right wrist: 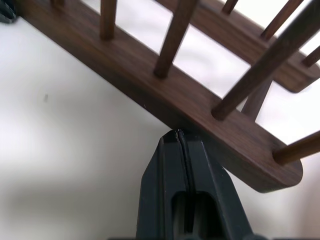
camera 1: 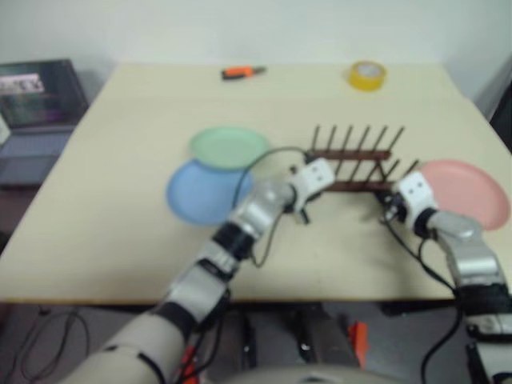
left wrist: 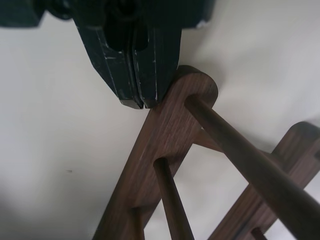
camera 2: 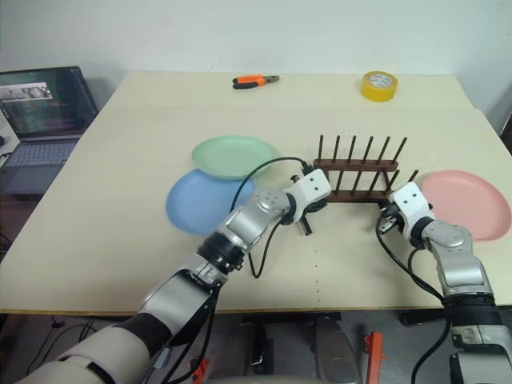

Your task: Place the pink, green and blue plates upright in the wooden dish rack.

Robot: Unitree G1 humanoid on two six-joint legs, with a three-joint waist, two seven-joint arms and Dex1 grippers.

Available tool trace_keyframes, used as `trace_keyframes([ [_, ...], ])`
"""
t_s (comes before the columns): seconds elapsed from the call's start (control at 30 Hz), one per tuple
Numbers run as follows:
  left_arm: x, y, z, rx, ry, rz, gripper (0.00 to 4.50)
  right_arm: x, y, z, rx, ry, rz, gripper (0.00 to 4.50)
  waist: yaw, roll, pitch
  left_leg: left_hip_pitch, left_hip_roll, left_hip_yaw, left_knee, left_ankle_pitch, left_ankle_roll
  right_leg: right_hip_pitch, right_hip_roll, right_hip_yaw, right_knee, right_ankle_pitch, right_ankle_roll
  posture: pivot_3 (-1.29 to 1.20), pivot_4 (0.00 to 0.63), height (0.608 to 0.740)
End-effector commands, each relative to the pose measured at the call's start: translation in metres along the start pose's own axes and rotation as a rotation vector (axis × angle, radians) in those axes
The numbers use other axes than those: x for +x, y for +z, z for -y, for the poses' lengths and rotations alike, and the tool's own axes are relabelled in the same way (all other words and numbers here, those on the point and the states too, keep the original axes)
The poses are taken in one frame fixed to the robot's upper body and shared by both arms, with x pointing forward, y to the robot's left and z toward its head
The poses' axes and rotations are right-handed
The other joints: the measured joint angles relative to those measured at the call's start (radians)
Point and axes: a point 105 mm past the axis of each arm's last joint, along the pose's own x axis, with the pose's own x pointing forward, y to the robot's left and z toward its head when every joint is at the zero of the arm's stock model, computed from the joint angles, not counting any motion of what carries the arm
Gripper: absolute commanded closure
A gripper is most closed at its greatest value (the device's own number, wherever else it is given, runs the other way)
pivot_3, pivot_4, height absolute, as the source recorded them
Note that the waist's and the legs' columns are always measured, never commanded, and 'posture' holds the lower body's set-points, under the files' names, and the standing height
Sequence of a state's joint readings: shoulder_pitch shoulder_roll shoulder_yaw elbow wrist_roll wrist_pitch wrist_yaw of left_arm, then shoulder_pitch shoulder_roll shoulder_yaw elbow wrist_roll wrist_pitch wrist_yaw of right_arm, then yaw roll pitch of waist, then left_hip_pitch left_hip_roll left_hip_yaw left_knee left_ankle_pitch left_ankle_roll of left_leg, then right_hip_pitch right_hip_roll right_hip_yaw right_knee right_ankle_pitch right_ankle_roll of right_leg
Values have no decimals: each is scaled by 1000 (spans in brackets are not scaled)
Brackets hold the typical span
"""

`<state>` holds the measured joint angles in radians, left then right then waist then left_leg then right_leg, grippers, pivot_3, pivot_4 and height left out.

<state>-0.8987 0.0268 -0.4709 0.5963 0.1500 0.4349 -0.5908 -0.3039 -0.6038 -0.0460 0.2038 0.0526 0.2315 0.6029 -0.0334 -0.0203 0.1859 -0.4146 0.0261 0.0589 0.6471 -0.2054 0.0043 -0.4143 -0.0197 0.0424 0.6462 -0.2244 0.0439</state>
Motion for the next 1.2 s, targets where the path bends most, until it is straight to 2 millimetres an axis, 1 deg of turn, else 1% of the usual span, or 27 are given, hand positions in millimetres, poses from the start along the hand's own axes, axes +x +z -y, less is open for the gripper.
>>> trace_keyframes([
  [0.03,0,5,-7,7,40,14,4456,5,11,8,-7,-74,29,4500,0,0,0,0,0,0,0,0,0,0,0,0,0,0,0,0,150,740],
  [0.1,1,6,-5,11,33,15,4456,8,12,10,7,-107,29,4500,0,0,0,0,0,0,0,0,0,0,0,0,-1,0,0,0,150,740],
  [0.2,2,5,-5,13,36,15,4456,11,13,8,6,-111,29,4500,2,0,0,-1,0,1,-1,0,0,0,0,0,-1,0,0,0,150,740],
  [0.6,8,8,-16,14,118,18,4456,26,24,4,-11,-166,69,4500,1,0,0,0,0,0,0,0,0,0,0,0,-1,0,0,0,150,740],
  [0.9,8,6,-28,0,198,18,4456,35,28,-3,-18,-154,84,4500,0,0,0,0,0,1,-1,0,0,-1,0,0,-1,0,0,0,150,740],
  [1.2,10,5,-28,3,196,18,4456,38,30,-7,-27,-145,93,4500,0,0,0,-1,0,1,-1,0,0,-1,0,0,-1,0,0,0,150,740],
])
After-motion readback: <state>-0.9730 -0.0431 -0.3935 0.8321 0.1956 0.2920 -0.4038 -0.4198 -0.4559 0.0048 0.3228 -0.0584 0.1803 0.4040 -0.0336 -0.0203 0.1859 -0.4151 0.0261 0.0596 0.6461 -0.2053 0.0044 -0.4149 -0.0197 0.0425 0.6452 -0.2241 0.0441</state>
